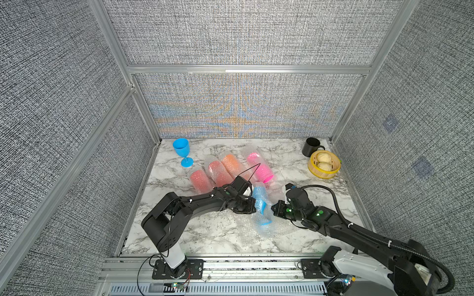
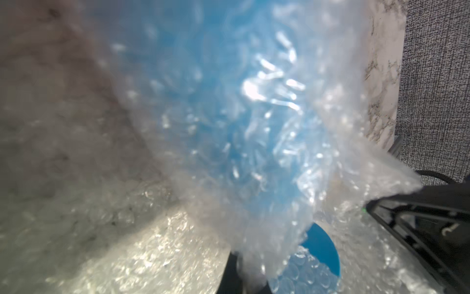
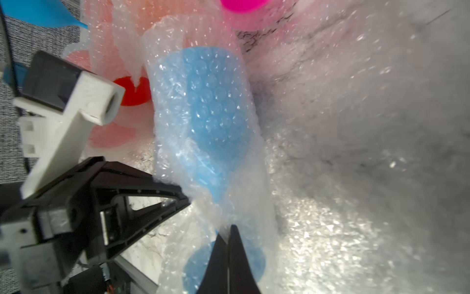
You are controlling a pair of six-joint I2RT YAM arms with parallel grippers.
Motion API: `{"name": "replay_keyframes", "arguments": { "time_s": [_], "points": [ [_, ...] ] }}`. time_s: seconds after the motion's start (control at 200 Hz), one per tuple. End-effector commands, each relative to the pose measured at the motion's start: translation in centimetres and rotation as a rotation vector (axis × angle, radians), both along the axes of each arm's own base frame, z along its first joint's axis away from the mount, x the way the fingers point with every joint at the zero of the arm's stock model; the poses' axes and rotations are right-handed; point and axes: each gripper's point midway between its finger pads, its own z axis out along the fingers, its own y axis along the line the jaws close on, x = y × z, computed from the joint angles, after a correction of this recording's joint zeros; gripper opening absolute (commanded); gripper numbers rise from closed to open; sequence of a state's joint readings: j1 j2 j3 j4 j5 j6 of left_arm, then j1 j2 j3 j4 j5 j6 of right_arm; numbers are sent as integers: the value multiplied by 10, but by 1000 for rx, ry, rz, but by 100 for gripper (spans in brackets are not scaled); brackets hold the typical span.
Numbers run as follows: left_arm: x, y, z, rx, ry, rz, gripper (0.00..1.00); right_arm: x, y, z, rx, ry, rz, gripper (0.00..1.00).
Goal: Unpack wine glasses from bubble wrap
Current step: Unwrap the bubble wrap.
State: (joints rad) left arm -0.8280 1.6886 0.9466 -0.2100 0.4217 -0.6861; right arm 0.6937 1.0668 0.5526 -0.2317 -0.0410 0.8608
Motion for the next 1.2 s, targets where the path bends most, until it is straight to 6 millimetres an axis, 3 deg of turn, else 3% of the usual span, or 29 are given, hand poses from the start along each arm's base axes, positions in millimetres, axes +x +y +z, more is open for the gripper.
{"name": "replay_keyframes", "arguments": {
  "time_s": [0.0, 0.46, 0.906, 1.036, 1.196],
  "points": [
    [0, 13, -8, 77, -9, 2, 0, -9, -26, -17, -166, 30, 4, 0],
    [0, 23, -14, 114, -3, 11, 0, -13, -66, -26, -359, 31, -63, 0],
    [2, 28, -19, 120, 4, 21, 0, -17, -88, -35, -333, 44, -169, 0],
    [0, 29, -19, 120, 5, 18, 0, -17, -88, -34, -314, 44, -172, 0],
    [0, 22, -15, 86, 16, 2, 0, -15, -68, -31, -261, 49, -84, 0]
  ]
}}
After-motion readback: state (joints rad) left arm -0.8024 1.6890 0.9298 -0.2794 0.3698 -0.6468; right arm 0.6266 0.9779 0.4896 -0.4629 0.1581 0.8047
